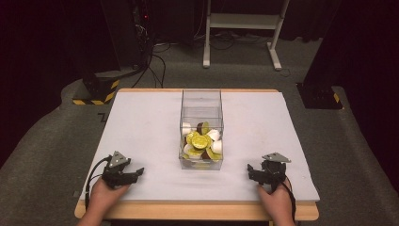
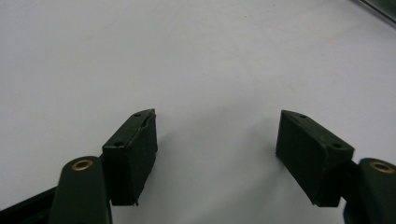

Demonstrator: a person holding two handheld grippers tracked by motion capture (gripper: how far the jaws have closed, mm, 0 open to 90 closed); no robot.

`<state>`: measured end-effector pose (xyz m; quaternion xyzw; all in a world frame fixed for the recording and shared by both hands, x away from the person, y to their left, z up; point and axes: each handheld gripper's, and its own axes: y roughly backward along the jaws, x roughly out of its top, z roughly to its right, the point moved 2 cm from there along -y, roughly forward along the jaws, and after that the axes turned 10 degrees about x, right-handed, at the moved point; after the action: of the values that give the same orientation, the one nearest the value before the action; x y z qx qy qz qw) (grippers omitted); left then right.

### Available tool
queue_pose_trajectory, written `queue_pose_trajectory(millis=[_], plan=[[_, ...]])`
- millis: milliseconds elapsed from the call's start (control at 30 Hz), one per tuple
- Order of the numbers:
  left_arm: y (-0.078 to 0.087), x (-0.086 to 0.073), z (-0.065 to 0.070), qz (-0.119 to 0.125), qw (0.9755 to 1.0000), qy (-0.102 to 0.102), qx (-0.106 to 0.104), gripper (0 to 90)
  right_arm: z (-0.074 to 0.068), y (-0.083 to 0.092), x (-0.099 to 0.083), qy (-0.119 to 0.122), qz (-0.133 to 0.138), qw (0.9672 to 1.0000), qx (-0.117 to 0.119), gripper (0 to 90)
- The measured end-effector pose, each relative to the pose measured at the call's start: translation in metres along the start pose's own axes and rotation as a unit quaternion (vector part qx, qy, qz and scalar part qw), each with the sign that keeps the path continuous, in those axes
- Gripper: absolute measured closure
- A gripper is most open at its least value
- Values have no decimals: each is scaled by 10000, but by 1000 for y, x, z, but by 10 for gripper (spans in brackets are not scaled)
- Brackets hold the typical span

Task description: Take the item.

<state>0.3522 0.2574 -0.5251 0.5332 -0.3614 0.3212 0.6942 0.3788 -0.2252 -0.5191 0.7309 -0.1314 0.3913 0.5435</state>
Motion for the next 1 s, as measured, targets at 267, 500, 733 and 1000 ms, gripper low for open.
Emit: queue_pose_trajectory(millis=[267,500,733,1000], plan=[[6,4,3,61,9999,-32,-129,334,0,0,0,1,-6,10000,5,130],[10,7,4,64,9997,-122,-201,334,0,0,0,-1,-2,10000,1,130],[13,10,11,143,9993,32,-351,334,0,0,0,1,-2,10000,2,130],[13,11,18,220,9986,33,-484,349,0,0,0,2,-1,10000,8,130]])
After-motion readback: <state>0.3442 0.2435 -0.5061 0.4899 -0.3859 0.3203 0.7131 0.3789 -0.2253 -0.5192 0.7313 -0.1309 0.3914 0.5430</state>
